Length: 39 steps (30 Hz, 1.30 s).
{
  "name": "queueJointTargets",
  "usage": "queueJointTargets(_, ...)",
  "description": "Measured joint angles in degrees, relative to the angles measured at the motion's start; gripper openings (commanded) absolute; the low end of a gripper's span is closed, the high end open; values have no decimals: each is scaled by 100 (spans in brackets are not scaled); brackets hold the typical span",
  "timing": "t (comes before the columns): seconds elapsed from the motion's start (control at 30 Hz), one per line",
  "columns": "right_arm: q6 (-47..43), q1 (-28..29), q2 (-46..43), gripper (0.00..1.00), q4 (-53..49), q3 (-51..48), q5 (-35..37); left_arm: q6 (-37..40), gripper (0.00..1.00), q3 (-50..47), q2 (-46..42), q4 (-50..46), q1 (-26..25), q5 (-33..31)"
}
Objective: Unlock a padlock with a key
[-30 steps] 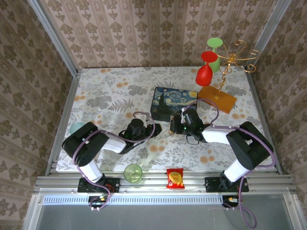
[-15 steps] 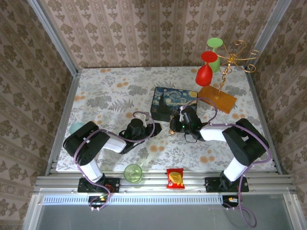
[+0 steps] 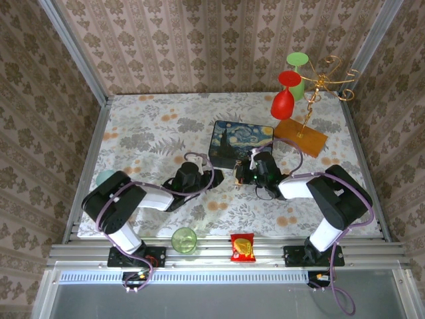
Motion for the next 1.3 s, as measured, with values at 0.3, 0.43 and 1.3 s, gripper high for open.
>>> queueJointTargets(0.3, 826, -269, 232, 0, 1711, -509, -107, 2105, 47, 2446, -367, -2439, -225, -647)
queueJointTargets(0.43, 905, -269, 236, 0, 1735, -529, -74, 3003, 49, 4024, 658, -3296, -149, -575)
queueJointTargets(1.3, 2022, -238, -798, 0, 2245, -2070, 691, 4572, 20, 4999, 2050, -4586, -251, -1025)
